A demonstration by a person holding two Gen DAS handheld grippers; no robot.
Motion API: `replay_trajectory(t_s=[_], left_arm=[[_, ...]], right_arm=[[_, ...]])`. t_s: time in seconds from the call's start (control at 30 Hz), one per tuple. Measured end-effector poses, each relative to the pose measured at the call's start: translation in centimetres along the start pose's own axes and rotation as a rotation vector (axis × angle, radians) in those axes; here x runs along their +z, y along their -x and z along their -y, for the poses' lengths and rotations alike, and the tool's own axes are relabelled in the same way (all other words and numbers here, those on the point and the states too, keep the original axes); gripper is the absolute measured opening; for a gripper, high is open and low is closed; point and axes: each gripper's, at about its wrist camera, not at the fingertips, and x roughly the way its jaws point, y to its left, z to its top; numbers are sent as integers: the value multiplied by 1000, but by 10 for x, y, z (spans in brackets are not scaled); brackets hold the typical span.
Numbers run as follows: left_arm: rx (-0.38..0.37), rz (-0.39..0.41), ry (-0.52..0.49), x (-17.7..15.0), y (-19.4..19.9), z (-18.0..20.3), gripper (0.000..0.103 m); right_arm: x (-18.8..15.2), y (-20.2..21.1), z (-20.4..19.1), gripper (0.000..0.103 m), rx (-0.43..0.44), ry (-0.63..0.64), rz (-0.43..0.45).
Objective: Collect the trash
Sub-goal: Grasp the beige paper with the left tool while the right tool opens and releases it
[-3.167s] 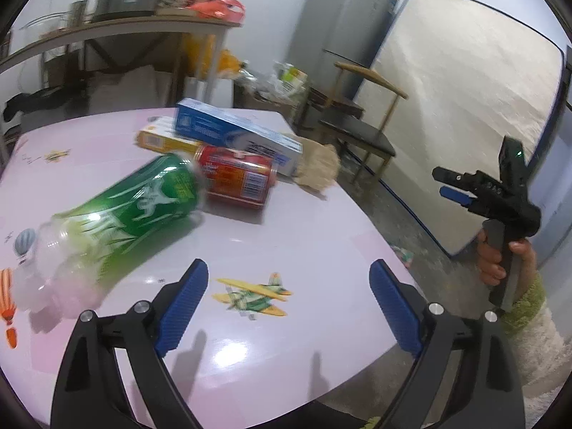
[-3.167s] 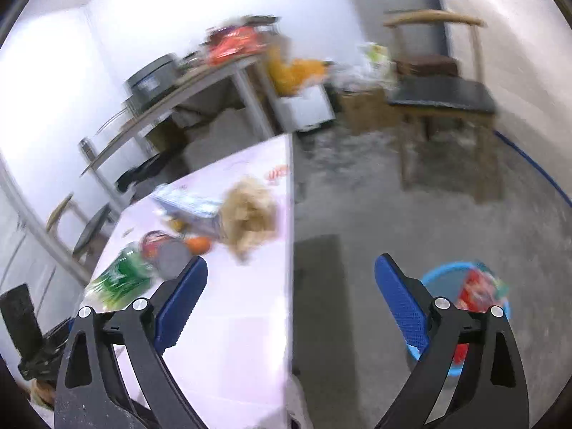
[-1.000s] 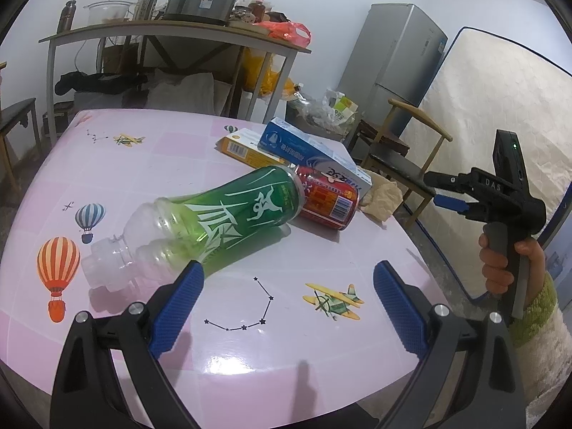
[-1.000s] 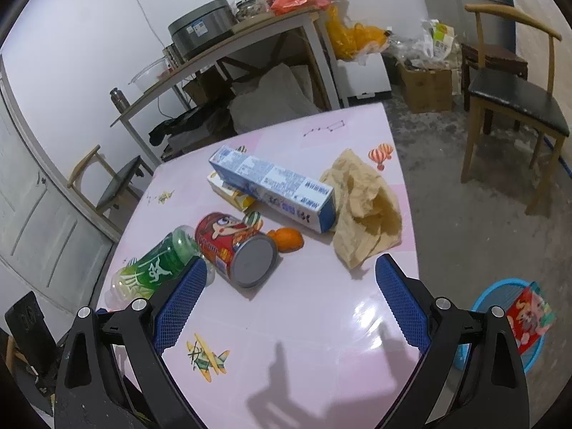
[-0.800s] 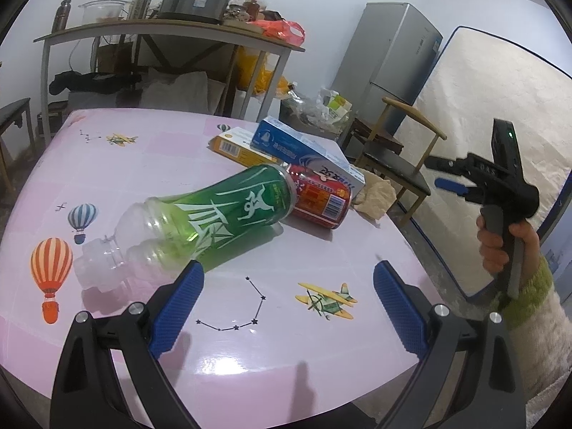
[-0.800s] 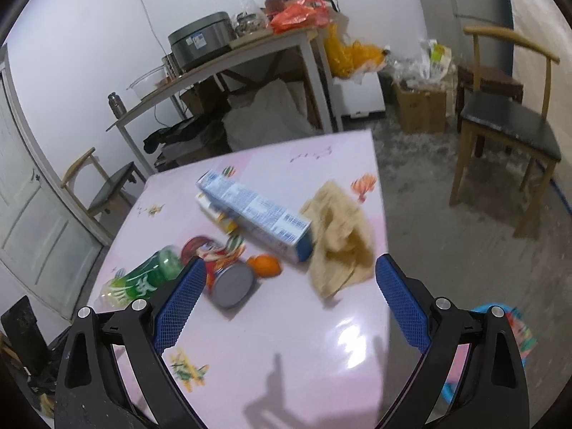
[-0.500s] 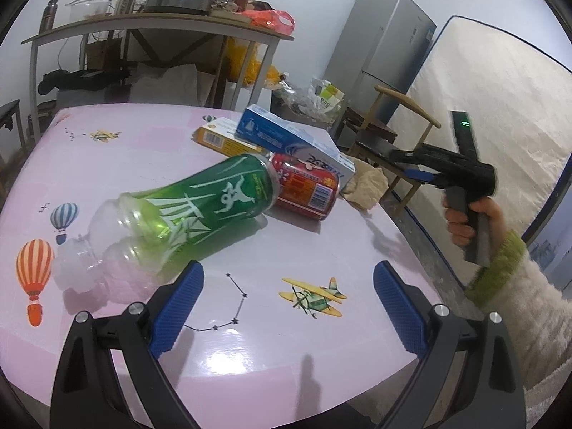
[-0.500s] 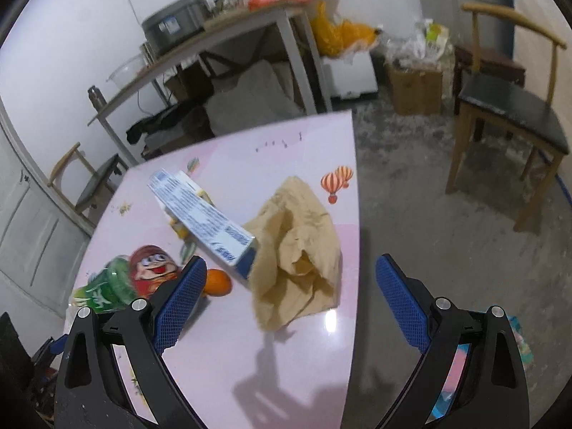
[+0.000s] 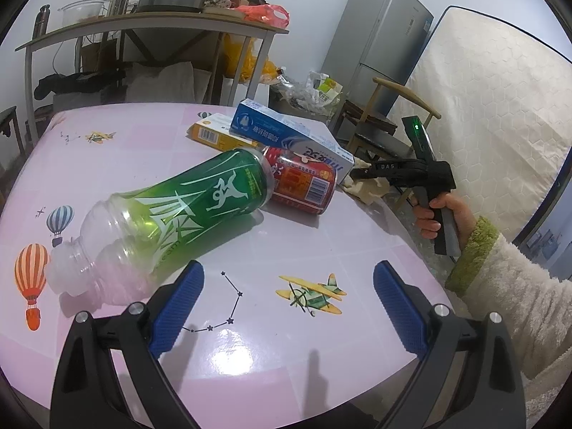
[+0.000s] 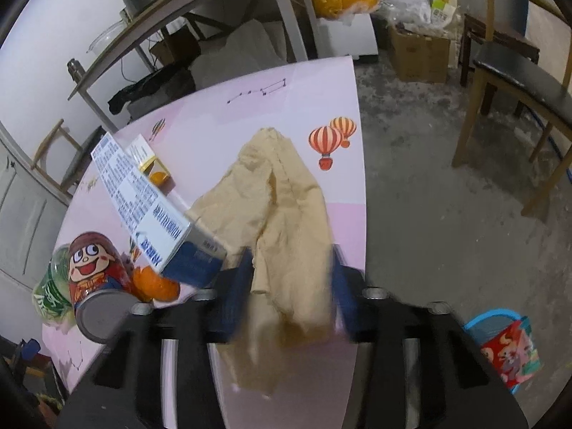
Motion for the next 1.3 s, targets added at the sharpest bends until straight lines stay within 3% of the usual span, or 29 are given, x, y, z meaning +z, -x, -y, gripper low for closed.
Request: replay_trajectory(t_s=[0.03, 0.07, 0.4, 0.8, 0.93, 1.13, 1.3], left_arm=[[-3, 0, 1, 0, 0, 0, 93], [-5, 0, 1, 0, 0, 0, 93], [-21, 4, -9, -6, 3, -1, 93], [-76, -21, -3, -15, 2, 4, 93], [-114, -35, 23, -16, 0, 2, 93], [-212, -107, 103, -21, -14, 0, 80], [-233, -188, 162, -24, -31, -5, 76]], right_arm=[[-1, 0, 0, 11, -10, 2, -9], [-2, 1, 1, 6, -20, -1, -15], [-43, 29, 2, 2, -61, -86, -84], [-110, 52, -32, 2, 166, -211, -240], [-131, 54, -53, 2, 244, -197, -285], [-150, 47, -92, 2, 374, -161, -331], [-158, 48, -124, 3, 404, -47, -300]])
